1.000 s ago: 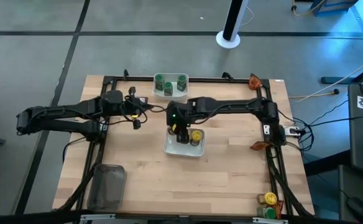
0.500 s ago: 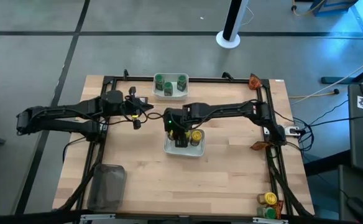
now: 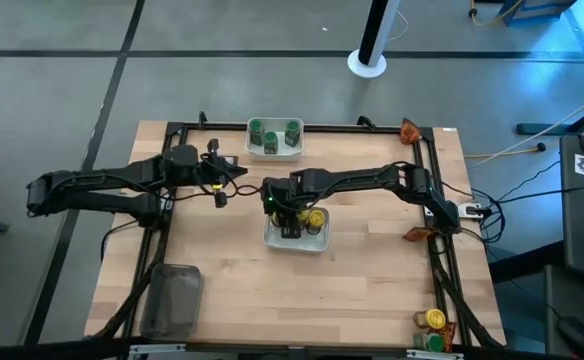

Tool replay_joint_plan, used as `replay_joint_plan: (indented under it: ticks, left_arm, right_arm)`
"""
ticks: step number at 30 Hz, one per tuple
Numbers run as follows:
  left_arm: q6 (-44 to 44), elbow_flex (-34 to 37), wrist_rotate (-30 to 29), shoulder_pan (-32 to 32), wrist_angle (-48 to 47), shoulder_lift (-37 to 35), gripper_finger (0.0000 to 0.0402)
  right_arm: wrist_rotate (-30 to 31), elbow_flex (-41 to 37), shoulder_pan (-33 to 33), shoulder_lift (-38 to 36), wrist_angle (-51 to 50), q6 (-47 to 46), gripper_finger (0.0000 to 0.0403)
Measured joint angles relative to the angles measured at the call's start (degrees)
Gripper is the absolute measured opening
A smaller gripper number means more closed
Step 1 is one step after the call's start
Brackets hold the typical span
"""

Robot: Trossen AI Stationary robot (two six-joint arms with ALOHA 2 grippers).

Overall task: Sort spices by type
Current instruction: Put the top yellow seasoning bottle into the bottom white bin, then put the yellow seasoning bottle into the bottom white bin

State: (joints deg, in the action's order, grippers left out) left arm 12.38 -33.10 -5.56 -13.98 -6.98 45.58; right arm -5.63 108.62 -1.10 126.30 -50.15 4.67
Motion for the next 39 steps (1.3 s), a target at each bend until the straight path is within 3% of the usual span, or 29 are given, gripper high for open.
replay_joint_plan:
  ticks: [15,26,39]
  left_arm:
    - [0.0,0.0,0.0,0.0,0.0,0.0,0.0008]
    - [0.0,0.0,0.0,0.0,-0.1,0.0,0.0008]
    - [0.0,0.0,0.0,0.0,-0.1,0.0,0.0008]
  right_arm:
    - [0.5,0.0,0.0,0.4,1.4,0.2,0.0212]
    - [0.5,0.0,0.0,0.3,2.3,0.5,0.0302]
    - [0.6,6.3,0.0,-7.0,-9.0,1.3,0.0308]
